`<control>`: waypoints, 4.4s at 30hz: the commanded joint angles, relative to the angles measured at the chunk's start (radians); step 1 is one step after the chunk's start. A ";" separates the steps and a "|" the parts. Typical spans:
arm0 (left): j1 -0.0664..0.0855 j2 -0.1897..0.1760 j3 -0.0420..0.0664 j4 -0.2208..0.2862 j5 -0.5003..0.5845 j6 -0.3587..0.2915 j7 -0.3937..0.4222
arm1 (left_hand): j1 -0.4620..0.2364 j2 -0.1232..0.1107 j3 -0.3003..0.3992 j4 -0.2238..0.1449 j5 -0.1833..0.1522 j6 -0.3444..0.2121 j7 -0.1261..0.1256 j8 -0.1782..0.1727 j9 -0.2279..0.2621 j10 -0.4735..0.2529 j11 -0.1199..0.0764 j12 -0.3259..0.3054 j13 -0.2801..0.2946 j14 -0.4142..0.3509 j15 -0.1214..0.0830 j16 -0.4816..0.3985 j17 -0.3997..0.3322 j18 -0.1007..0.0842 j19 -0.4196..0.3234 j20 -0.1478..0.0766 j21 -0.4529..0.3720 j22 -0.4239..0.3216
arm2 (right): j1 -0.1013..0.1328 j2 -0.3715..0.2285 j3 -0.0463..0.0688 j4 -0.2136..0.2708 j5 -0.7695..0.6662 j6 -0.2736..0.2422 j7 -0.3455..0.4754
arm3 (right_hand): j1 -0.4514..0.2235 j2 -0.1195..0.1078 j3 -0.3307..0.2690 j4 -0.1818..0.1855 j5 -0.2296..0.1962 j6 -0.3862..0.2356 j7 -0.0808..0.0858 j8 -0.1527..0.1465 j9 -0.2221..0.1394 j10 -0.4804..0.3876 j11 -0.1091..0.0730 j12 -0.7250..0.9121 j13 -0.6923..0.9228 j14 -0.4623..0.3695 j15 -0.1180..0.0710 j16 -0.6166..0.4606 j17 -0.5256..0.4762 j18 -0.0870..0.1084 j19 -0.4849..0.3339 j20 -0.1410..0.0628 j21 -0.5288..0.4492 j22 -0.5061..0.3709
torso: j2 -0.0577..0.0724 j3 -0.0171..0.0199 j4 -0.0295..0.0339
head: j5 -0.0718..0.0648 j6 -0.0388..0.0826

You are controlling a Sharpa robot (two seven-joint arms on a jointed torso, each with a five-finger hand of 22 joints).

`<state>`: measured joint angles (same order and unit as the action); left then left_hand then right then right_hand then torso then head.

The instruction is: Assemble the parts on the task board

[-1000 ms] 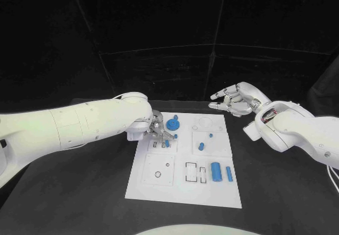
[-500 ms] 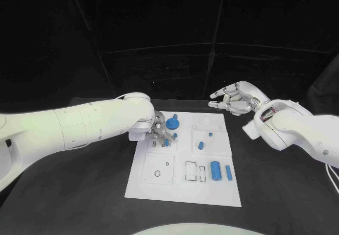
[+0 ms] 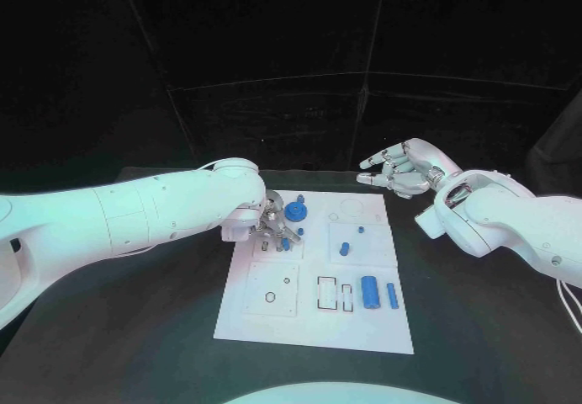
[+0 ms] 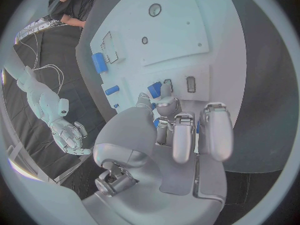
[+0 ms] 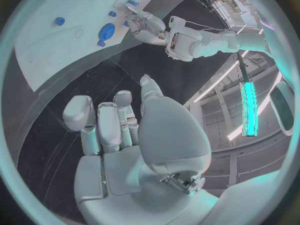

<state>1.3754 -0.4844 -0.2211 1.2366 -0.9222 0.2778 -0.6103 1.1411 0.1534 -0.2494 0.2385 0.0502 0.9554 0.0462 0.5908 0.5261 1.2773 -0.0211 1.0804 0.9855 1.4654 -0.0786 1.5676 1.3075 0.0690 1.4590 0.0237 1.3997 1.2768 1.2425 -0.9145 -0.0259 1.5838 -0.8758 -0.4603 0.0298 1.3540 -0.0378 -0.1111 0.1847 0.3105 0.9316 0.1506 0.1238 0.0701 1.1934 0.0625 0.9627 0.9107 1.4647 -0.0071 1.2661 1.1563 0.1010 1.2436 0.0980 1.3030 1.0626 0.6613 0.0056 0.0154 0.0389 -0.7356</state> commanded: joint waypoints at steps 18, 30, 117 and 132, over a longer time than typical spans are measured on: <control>0.000 -0.012 0.001 0.016 -0.001 -0.015 0.058 | 0.235 0.038 0.168 -0.204 0.002 -0.053 -0.007 0.001 0.020 -0.035 -0.013 -0.036 -0.029 0.105 -0.017 0.003 0.263 -0.011 0.002 -0.008 0.003 0.006 | 0.002 0.010 0.001 -0.010 -0.015 0.015 -0.019 | 0.029 0.014 -0.021 -0.006 0.042 -0.007 -0.003 0.011 -0.001 -0.001 -0.003 0.008 0.006 0.022 -0.008 -0.003 0.009 0.008 -0.007 -0.001 -0.011 -0.005 | 0.000 0.0003 -0.0003 | -0.005 -0.001; 0.000 -0.048 0.001 0.055 0.035 -0.128 0.113 | -0.013 -0.130 0.819 -0.340 0.013 -0.060 0.004 0.025 0.053 -0.020 -0.005 -0.056 -0.059 0.105 -0.003 0.003 0.263 -0.010 0.001 -0.001 0.001 0.020 | 0.002 0.020 0.001 -0.020 -0.016 0.032 -0.028 | 0.032 0.015 -0.023 -0.005 0.050 -0.007 -0.003 0.012 -0.001 0.001 -0.003 0.010 0.007 0.022 -0.008 -0.004 0.008 0.008 -0.007 -0.001 -0.012 -0.006 | 0.000 0.0000 0.0015 | -0.007 -0.002; -0.063 -0.142 -0.013 0.164 -0.102 -0.271 0.094 | -0.085 -0.187 0.991 -0.358 0.026 -0.062 -0.003 0.070 0.085 0.001 -0.009 -0.033 -0.048 0.105 -0.012 0.003 0.263 -0.011 0.003 -0.003 -0.001 0.023 | 0.002 0.035 0.000 -0.040 -0.029 0.068 -0.034 | 0.034 0.018 -0.031 -0.001 0.053 -0.008 -0.003 0.013 -0.001 -0.001 -0.003 0.008 0.003 0.021 -0.008 -0.009 0.005 0.008 -0.008 -0.002 -0.015 -0.010 | -0.003 0.0018 0.0131 | -0.010 -0.022; -0.063 -0.132 -0.013 0.165 -0.103 -0.253 0.094 | -0.086 -0.188 0.991 -0.358 0.025 -0.062 -0.003 0.070 0.085 0.002 -0.009 -0.032 -0.048 0.105 -0.012 0.003 0.263 -0.011 0.003 -0.003 -0.001 0.023 | 0.002 0.042 0.000 -0.043 -0.051 0.075 -0.033 | 0.034 0.018 -0.031 -0.001 0.053 -0.008 -0.003 0.013 -0.001 -0.001 -0.003 0.008 0.003 0.021 -0.008 -0.009 0.005 0.008 -0.008 -0.002 -0.015 -0.010 | -0.003 0.0010 0.0136 | -0.011 -0.024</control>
<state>1.3139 -0.6194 -0.2334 1.3978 -1.0207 -0.0024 -0.5142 1.0581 -0.0428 0.5746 0.0411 0.0695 0.8934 0.0491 0.6586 0.6116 1.2758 -0.0304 1.0444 0.9386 1.4654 -0.0858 1.5676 1.3074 0.0692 1.4625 0.0202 1.3997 1.3005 1.2422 -0.8738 -0.0263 1.5404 -0.9143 -0.3940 -0.0074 1.3805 -0.0221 -0.1342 0.1831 0.3579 0.9282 0.1473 0.1325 0.0702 1.1898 0.0589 0.9676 0.9152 1.4647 -0.0071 1.2628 1.1621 0.1009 1.2367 0.0981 1.2914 1.0544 0.6581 0.0069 0.0287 0.0271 -0.7597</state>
